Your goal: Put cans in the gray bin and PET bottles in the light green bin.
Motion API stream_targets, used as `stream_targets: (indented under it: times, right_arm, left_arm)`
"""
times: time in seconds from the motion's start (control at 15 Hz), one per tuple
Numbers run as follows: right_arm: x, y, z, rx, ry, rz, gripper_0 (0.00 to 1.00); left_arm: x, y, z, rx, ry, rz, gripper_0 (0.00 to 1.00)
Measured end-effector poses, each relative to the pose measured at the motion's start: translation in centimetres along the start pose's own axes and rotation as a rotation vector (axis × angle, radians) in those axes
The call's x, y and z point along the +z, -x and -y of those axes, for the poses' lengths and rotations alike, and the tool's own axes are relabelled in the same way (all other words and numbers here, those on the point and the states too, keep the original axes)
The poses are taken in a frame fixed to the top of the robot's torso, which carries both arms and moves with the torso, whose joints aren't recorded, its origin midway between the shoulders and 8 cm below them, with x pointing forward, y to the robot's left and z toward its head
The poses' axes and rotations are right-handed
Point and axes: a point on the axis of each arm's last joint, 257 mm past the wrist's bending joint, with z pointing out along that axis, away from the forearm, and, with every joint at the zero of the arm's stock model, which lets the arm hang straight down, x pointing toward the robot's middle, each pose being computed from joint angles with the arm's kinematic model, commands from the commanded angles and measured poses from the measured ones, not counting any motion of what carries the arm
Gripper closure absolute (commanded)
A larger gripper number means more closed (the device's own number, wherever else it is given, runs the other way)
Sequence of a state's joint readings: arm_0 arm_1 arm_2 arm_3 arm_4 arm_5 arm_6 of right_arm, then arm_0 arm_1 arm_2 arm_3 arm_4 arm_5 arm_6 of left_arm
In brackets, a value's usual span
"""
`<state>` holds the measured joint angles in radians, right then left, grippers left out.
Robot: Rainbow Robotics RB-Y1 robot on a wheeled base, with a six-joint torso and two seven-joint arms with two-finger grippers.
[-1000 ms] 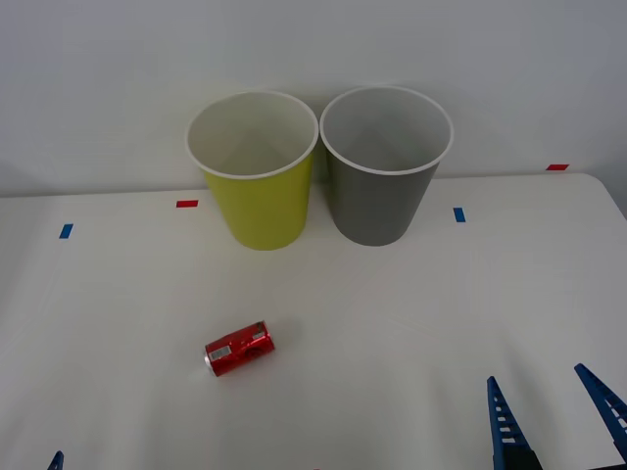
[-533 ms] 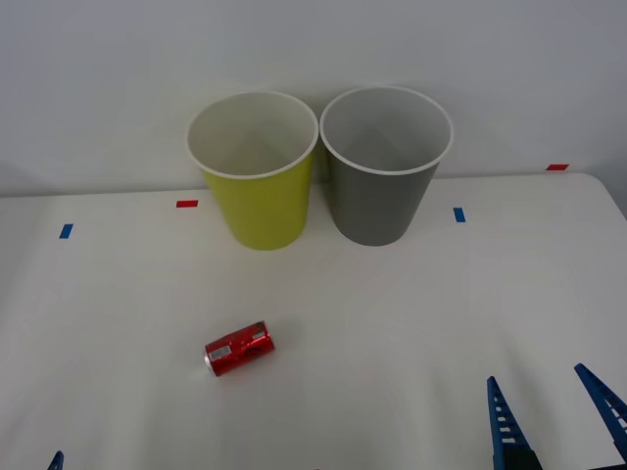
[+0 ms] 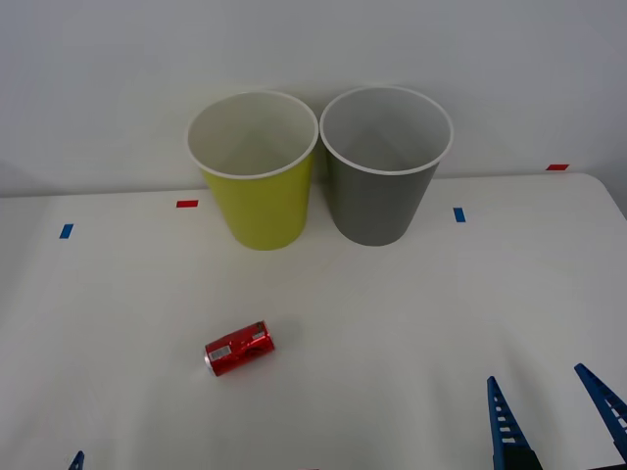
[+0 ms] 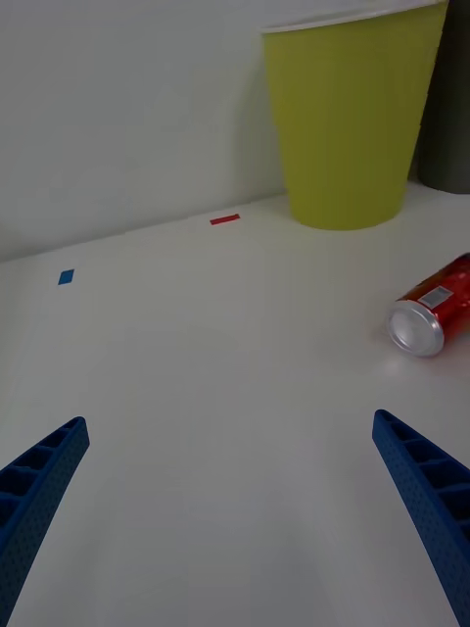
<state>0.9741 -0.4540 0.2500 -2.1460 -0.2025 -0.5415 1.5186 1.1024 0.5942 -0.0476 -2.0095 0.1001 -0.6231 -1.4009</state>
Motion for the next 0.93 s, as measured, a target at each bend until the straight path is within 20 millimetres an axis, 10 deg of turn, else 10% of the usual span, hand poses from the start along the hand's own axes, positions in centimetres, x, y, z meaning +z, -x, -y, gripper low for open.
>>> stream_targets:
  times: [0.93]
  right_arm:
    - [0.0, 0.0, 0.0, 0.0, 0.0, 0.0, 0.0]
  left_arm:
    - [8.5, 1.6, 6.4, 0.19, -0.367, 0.043, 0.0]
